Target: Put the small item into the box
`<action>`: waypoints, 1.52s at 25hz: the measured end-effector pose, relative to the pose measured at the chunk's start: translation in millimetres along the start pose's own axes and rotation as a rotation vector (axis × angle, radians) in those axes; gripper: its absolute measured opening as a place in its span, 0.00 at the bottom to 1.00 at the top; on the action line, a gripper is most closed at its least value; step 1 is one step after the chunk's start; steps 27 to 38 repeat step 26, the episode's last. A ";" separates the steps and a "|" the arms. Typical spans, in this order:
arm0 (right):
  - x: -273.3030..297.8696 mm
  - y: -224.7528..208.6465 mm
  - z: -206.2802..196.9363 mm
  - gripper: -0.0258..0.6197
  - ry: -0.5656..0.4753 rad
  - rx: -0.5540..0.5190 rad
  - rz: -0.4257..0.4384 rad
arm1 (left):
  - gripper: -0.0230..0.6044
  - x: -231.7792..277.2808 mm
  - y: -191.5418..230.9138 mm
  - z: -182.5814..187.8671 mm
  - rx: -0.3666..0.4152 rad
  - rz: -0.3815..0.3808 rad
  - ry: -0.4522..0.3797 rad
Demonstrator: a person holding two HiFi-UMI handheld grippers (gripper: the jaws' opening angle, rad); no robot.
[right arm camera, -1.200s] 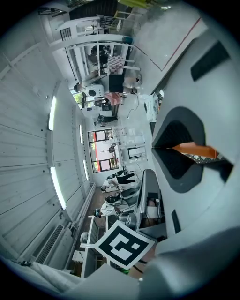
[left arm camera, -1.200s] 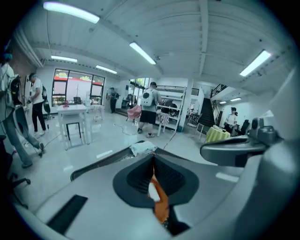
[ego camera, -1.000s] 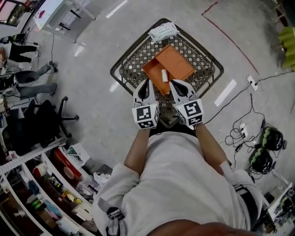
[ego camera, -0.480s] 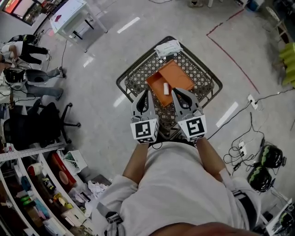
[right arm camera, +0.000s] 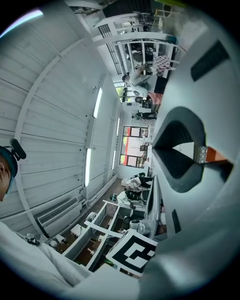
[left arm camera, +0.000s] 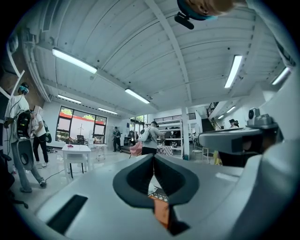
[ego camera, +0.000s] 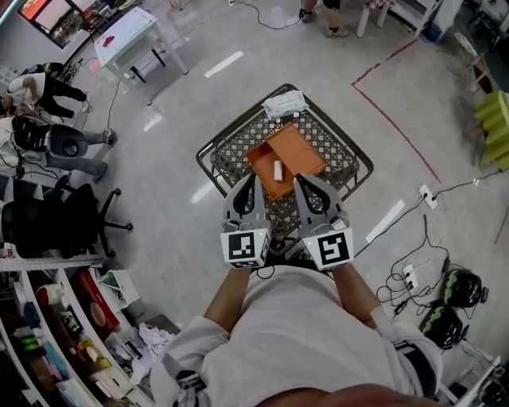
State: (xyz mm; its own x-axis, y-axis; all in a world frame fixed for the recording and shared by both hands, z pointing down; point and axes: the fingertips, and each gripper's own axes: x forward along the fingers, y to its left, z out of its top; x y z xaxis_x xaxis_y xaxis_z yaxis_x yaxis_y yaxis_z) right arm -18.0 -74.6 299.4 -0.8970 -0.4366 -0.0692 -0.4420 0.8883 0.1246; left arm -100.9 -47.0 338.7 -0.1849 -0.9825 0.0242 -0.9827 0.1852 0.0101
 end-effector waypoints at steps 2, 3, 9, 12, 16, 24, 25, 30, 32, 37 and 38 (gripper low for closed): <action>-7.4 -2.3 -2.3 0.04 0.016 -0.022 -0.010 | 0.05 -2.4 -6.9 1.7 0.002 -0.009 -0.001; -10.4 -4.1 -5.7 0.04 0.031 -0.046 -0.013 | 0.05 -2.3 -10.7 1.6 0.001 -0.013 0.000; -29.7 -18.2 -14.1 0.04 0.073 -0.096 -0.040 | 0.05 0.0 -33.5 -5.2 -0.011 -0.044 0.008; -38.6 -30.7 -12.2 0.04 0.065 -0.097 -0.073 | 0.05 4.9 -46.2 -3.2 -0.009 -0.066 0.005; -48.7 -45.9 -16.8 0.04 0.074 -0.072 -0.120 | 0.05 10.3 -60.4 -0.7 0.004 -0.090 0.008; -55.3 -56.0 -24.2 0.04 0.076 -0.051 -0.144 | 0.05 11.9 -68.1 -9.8 0.013 -0.098 0.038; -55.3 -56.4 -25.2 0.04 0.074 -0.044 -0.144 | 0.05 12.2 -68.2 -11.8 0.011 -0.096 0.042; -55.2 -56.8 -26.0 0.04 0.072 -0.036 -0.144 | 0.05 12.6 -68.2 -13.7 0.009 -0.093 0.045; -55.2 -56.8 -26.0 0.04 0.072 -0.036 -0.144 | 0.05 12.6 -68.2 -13.7 0.009 -0.093 0.045; -55.2 -56.8 -26.0 0.04 0.072 -0.036 -0.144 | 0.05 12.6 -68.2 -13.7 0.009 -0.093 0.045; -55.2 -56.8 -26.0 0.04 0.072 -0.036 -0.144 | 0.05 12.6 -68.2 -13.7 0.009 -0.093 0.045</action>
